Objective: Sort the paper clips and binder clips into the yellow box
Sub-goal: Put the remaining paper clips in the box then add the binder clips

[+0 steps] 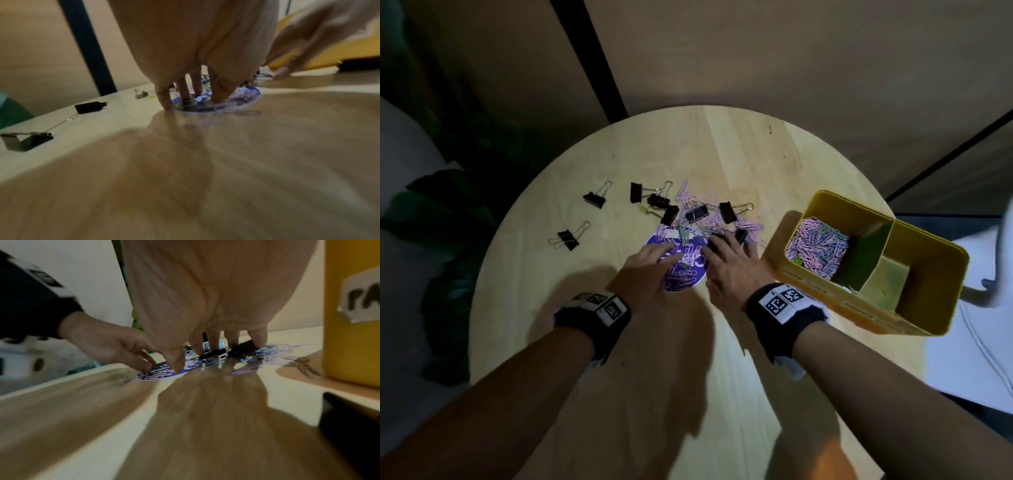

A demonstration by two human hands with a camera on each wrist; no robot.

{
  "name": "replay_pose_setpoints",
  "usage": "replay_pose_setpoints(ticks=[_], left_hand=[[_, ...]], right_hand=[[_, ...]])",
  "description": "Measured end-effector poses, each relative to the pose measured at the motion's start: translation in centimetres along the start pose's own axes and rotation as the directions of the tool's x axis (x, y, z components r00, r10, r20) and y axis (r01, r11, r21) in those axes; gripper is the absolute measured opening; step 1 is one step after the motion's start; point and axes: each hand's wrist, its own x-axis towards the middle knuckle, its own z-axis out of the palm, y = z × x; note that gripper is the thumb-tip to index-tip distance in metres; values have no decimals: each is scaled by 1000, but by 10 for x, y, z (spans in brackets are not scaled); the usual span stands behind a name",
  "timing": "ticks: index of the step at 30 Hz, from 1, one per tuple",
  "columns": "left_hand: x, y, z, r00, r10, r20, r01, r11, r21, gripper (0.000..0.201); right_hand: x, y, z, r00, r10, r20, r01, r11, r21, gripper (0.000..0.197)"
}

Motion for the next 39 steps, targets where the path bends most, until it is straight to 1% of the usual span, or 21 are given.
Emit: replay_pose_setpoints(ticks=[5,8,10,11,14,15,18,20,22,23,26,27,29,30,31,33,34,35,37,38,39], left_hand=[[-8,6,-3,998,47,-37,-47,999,-1,41],[8,14,-2,994,96,-59,-95,995,20,55],[20,22,-5,989,118,-91,-118,993,5,59],[25,26,-7,992,102,-71,-101,995,18,60],[31,34,-7,997,73,28,-76,987,145,58],[28,33,-4,997,75,24,-77,986,146,55],[13,27,5,995,92,-39,-90,994,65,50],[7,22,12,996,60,-63,-57,997,45,58],[7,23,14,998,13,-61,-9,998,59,64],[6,23,15,998,19,-53,-15,998,58,64],[1,16,9,991,117,-63,-115,992,43,50],[-1,13,5,990,102,-96,-101,995,10,48],[0,5,-2,990,-47,-136,41,998,-46,54],[3,1,-4,984,-121,-134,114,992,-55,56],[4,-1,-5,982,-149,-115,144,988,-49,56],[1,1,-3,995,-89,-47,88,996,-22,52],[-4,2,1,999,-49,-8,49,998,-36,48],[-9,3,6,1000,-4,-13,3,999,-47,44],[-23,7,8,997,20,-68,-24,998,-65,42],[-29,8,8,996,-3,-88,-4,997,-76,48],[-32,6,8,992,-73,-107,61,992,-109,54]], right_hand=[[8,3,-4,997,69,-46,-66,996,68,67],[8,2,-7,993,93,-68,-85,989,118,68],[6,1,-9,991,95,-93,-84,989,123,60],[5,1,-10,990,97,-106,-84,989,124,55],[4,2,-10,985,125,-122,-108,985,133,44],[2,3,-9,981,137,-134,-118,983,139,42],[-5,1,-6,953,166,-254,-111,970,216,41],[-12,-7,0,932,159,-327,-85,970,228,40],[-17,-15,7,934,146,-327,-77,974,214,37],[-18,-19,10,941,141,-307,-81,976,200,37],[-18,-22,20,960,122,-250,-91,987,134,39],[-18,-24,22,960,129,-248,-101,988,120,39],[-18,-29,25,957,139,-254,-114,987,112,38],[-17,-34,28,959,125,-254,-99,989,113,36],[-17,-38,30,963,96,-251,-69,991,118,36],[-16,-47,37,970,49,-240,-12,988,155,38],[-17,-50,39,966,54,-254,-6,982,186,38],[-18,-51,39,959,78,-274,-16,975,220,40],[-21,-50,36,960,143,-242,-78,963,259,57],[-22,-49,34,964,175,-198,-123,961,249,71],[-22,-48,31,963,214,-163,-176,960,217,84]])
